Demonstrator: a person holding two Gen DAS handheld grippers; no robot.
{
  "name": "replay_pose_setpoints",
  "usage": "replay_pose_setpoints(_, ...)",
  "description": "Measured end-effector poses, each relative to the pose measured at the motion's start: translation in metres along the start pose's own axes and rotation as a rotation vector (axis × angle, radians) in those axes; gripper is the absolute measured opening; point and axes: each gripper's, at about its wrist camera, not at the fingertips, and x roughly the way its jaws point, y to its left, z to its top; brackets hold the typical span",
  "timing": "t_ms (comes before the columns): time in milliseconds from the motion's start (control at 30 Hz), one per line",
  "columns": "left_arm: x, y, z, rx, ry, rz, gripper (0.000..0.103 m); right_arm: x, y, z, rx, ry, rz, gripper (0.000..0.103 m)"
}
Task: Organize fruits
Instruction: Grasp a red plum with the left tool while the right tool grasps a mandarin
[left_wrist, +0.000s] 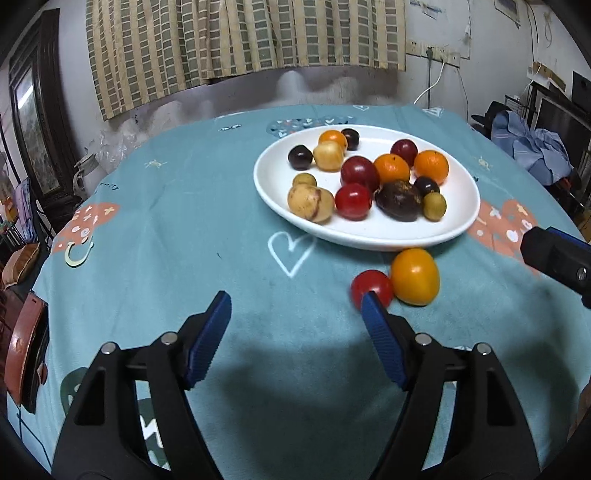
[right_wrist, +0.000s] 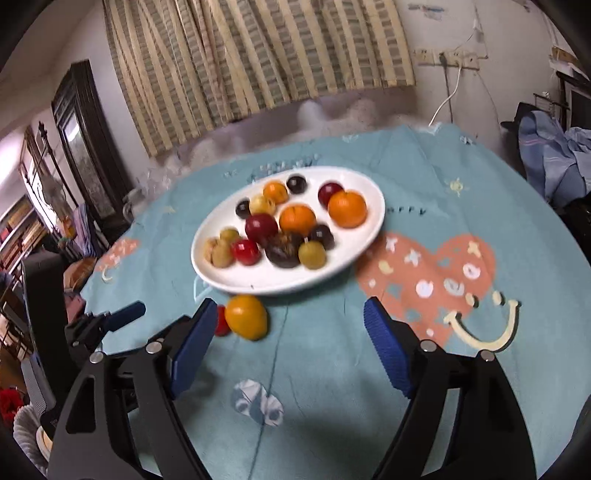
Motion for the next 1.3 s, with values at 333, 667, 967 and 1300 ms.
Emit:
replay_pose_setpoints(333,0.016,-0.015,0.014,0.018,-0.015,-0.032,0.075,0.011,-0.009,-0.001,0.030,0.029,-0.003,0.081)
replay_pose_setpoints(667,0.027,-0.027,0.012,0.076,0.022,-0.073,0.068,0.011,-0.007,-0.003,0.001,0.014,-0.024,0.081)
replay_pose_setpoints(967,0.037,-0.009,0.011,0.005,0.069,-0.158,0.027,0.013,-0.007,-0.005,-0.015,0.030,-0.030,0.081)
replay_pose_setpoints(1300,-0.008,0.039,-0.007,-0.042,-0.006,-0.024,0.026,0.035,0.031,-0.020,-0.200,0.082,-0.080,0.081)
